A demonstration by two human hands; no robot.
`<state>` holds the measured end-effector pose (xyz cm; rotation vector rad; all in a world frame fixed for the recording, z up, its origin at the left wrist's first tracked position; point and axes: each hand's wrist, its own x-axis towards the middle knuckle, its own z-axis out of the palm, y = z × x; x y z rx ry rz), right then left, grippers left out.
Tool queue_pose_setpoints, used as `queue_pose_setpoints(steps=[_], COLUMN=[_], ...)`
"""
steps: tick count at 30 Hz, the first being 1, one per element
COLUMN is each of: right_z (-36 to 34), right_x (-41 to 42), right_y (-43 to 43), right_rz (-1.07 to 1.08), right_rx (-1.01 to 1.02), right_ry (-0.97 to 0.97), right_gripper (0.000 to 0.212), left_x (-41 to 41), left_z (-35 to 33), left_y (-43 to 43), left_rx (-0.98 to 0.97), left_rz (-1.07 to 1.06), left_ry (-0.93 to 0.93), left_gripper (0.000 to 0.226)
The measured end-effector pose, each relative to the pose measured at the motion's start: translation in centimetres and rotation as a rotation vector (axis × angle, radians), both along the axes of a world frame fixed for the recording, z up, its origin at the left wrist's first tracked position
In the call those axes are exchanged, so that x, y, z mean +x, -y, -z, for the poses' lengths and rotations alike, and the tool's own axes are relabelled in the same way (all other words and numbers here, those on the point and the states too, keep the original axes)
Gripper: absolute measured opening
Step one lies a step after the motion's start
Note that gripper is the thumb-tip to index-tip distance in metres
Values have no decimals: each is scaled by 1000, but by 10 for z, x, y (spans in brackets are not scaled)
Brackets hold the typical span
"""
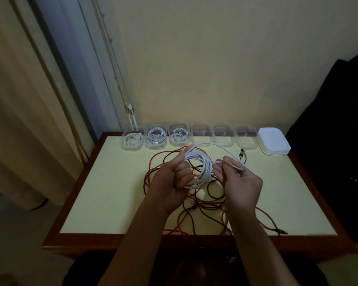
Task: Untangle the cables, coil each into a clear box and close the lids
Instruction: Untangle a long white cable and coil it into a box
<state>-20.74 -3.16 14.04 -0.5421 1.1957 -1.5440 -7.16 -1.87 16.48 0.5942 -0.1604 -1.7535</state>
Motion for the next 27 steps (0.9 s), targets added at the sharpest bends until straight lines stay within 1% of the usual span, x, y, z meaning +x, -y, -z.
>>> queue_pose_setpoints(steps=[3,5,7,10,12,14,16,17,19,21,27], right_z=[-4,-7,-8,-11,-11,-9,-7,-7,-8,-6,-21], right_x=[4,6,5,1,-1,-2,-1,0,3,3,-6], right_y=[-1,-4,-10,-15,-15,-15,-15,-15,-14,-11,-12], right_rz=[7,-54,-205,-535,-698,-774,-802,-815,-808,-773,-794], right_rx=[13,39,70,127,144,167,175,162,137,108,14], right_ry=[73,108,122,144,164,234,302,304,235,120,-442], right_gripper=[14,12,14,16,17,24,34,35,30,31,15], left_x=[-3,-3,-1,1,3,4,2,1,0,1,7], left_z=[3,6,10,13,13,12,8,7,4,2,3], left_y=[0,1,3,5,6,7,6,5,3,3,5], left_rx=[25,38,45,48,30,-9,-55,-77,-104,-118,-134], left_rz=[1,-7,-20,-52,-76,-106,-131,-138,-144,-156,-218], left_ry=[26,42,68,177,246,375,561,641,740,763,713], left_gripper=[36,34,28,30,30,26,23,22,22,23,23])
